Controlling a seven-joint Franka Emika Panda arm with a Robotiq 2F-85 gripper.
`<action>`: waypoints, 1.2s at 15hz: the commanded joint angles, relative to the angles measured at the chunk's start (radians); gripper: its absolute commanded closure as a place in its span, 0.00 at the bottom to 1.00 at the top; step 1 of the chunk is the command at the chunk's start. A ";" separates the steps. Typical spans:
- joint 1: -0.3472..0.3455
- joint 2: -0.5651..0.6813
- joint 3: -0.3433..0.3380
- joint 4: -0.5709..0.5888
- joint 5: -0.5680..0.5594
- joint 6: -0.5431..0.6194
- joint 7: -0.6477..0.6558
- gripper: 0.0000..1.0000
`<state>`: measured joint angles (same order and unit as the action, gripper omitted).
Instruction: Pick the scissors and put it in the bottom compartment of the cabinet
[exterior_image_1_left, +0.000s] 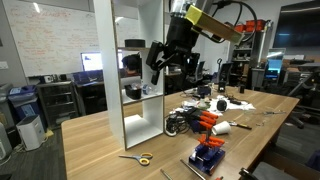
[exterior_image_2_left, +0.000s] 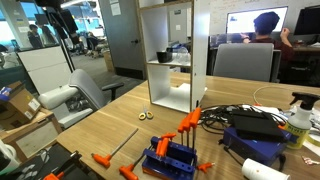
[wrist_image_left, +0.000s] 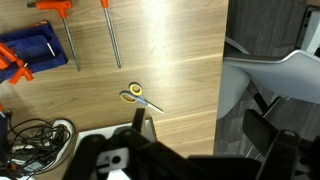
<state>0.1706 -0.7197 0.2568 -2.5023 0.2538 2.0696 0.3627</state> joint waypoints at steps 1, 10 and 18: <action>-0.005 -0.002 0.013 -0.003 -0.046 0.001 -0.037 0.00; 0.023 0.053 -0.007 -0.010 -0.296 0.084 -0.344 0.00; 0.042 0.305 -0.105 0.042 -0.413 0.361 -0.712 0.00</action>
<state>0.1875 -0.5428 0.1938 -2.5163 -0.1103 2.3307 -0.2456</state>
